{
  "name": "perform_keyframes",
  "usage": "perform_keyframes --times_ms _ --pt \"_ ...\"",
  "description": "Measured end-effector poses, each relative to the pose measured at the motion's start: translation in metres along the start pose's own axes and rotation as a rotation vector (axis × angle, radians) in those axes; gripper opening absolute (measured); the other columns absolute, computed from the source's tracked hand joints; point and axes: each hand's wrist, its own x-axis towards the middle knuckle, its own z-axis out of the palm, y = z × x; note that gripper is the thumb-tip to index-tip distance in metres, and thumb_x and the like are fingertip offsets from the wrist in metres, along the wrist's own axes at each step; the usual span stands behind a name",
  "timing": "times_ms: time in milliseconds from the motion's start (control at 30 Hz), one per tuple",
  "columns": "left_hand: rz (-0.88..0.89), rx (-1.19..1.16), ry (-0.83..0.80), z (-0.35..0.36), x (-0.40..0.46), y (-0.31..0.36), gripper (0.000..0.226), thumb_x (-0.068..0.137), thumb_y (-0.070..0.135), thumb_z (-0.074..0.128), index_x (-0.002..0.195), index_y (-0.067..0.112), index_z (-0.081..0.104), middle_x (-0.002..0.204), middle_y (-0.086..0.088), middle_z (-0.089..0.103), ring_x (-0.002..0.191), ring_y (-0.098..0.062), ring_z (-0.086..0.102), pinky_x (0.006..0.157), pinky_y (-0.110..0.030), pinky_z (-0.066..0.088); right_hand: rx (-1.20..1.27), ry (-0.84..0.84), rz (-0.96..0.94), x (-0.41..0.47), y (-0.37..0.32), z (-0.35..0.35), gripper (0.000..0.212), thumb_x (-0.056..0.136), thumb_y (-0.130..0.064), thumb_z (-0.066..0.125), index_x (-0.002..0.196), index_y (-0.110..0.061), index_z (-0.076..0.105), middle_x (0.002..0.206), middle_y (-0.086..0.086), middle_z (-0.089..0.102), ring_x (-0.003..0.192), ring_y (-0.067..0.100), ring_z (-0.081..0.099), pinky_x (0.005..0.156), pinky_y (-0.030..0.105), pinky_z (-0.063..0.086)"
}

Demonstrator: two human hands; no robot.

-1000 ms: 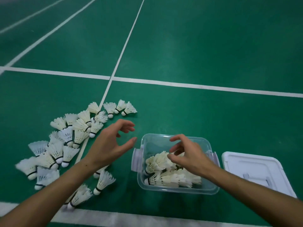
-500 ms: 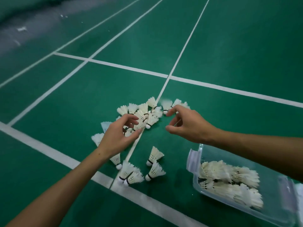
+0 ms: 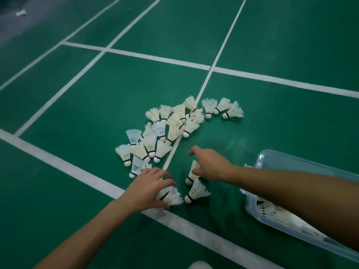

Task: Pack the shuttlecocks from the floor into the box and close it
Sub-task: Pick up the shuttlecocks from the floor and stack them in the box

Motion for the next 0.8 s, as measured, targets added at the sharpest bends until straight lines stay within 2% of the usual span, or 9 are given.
perform_keyframes --times_ms 100,200,267,333,400,467,600,700,800 --pt "0.034 0.057 -0.069 0.008 0.008 -0.001 0.063 0.081 0.069 0.072 0.137 0.052 0.048 0.136 0.014 0.054 0.121 -0.009 0.055 0.103 -0.038 0.035 0.012 -0.019 0.028 0.002 0.005 0.007 0.055 0.095 -0.015 0.068 0.143 -0.023 0.044 0.097 0.002 0.06 0.092 0.028 0.061 0.07 0.039 0.049" --pt "0.034 0.043 -0.131 0.01 0.017 0.0 0.058 0.083 0.066 0.07 0.135 0.053 0.049 0.13 0.014 0.056 0.115 -0.008 0.056 0.104 -0.038 0.034 0.03 -0.009 0.054 0.002 0.009 0.009 0.056 0.094 -0.003 0.062 0.141 -0.03 0.048 0.111 0.005 0.066 0.096 0.028 0.064 0.076 0.042 0.056" --pt "-0.003 -0.034 -0.179 0.01 0.023 -0.002 0.052 0.084 0.066 0.071 0.131 0.049 0.056 0.124 0.016 0.058 0.108 -0.008 0.057 0.103 -0.036 0.034 0.051 0.004 0.053 0.001 0.012 0.008 0.055 0.094 -0.003 0.063 0.14 -0.031 0.05 0.113 0.004 0.069 0.098 0.026 0.066 0.082 0.044 0.059" --pt "-0.039 -0.174 -0.171 0.012 0.025 -0.006 0.048 0.082 0.061 0.078 0.122 0.038 0.065 0.117 0.015 0.061 0.097 -0.008 0.058 0.092 -0.03 0.039 0.098 0.02 0.041 0.001 0.015 0.002 0.052 0.095 -0.005 0.066 0.139 -0.03 0.052 0.107 0.003 0.069 0.097 0.024 0.066 0.085 0.045 0.059" --pt "-0.091 -0.355 -0.129 0.011 0.027 -0.009 0.044 0.079 0.052 0.085 0.112 0.028 0.07 0.11 0.014 0.062 0.088 -0.005 0.056 0.076 -0.018 0.039 0.164 0.064 0.033 -0.002 0.019 -0.009 0.049 0.095 -0.008 0.069 0.136 -0.03 0.055 0.103 0.0 0.068 0.096 0.022 0.067 0.087 0.045 0.06" --pt "-0.153 -0.489 -0.064 0.006 0.027 -0.009 0.041 0.077 0.051 0.087 0.106 0.027 0.071 0.104 0.018 0.061 0.086 0.002 0.056 0.072 -0.01 0.04 0.228 0.119 0.015 -0.007 0.022 -0.025 0.047 0.094 -0.01 0.073 0.134 -0.029 0.058 0.1 -0.002 0.066 0.094 0.019 0.066 0.088 0.042 0.059" --pt "-0.228 -0.663 0.162 -0.027 0.033 -0.001 0.038 0.07 0.055 0.085 0.095 0.03 0.07 0.094 0.016 0.064 0.085 -0.005 0.058 0.071 -0.027 0.049 0.322 0.224 -0.009 -0.029 0.028 -0.069 0.044 0.091 -0.013 0.079 0.128 -0.026 0.061 0.102 0.001 0.071 0.088 0.017 0.069 0.076 0.032 0.059" --pt "-0.192 -0.74 0.317 -0.067 0.043 0.017 0.036 0.069 0.05 0.087 0.093 0.029 0.071 0.096 0.014 0.068 0.085 -0.014 0.064 0.073 -0.029 0.055 0.375 0.304 -0.005 -0.059 0.036 -0.102 0.041 0.088 -0.015 0.081 0.123 -0.025 0.062 0.097 0.001 0.072 0.08 0.017 0.07 0.074 0.04 0.063" --pt "-0.156 -0.842 0.393 -0.106 0.059 0.046 0.034 0.066 0.039 0.089 0.094 0.027 0.074 0.106 0.015 0.069 0.082 -0.01 0.066 0.081 -0.029 0.059 0.411 0.375 0.016 -0.098 0.051 -0.13 0.039 0.086 -0.016 0.082 0.119 -0.026 0.065 0.094 0.0 0.071 0.076 0.024 0.074 0.072 0.046 0.065"
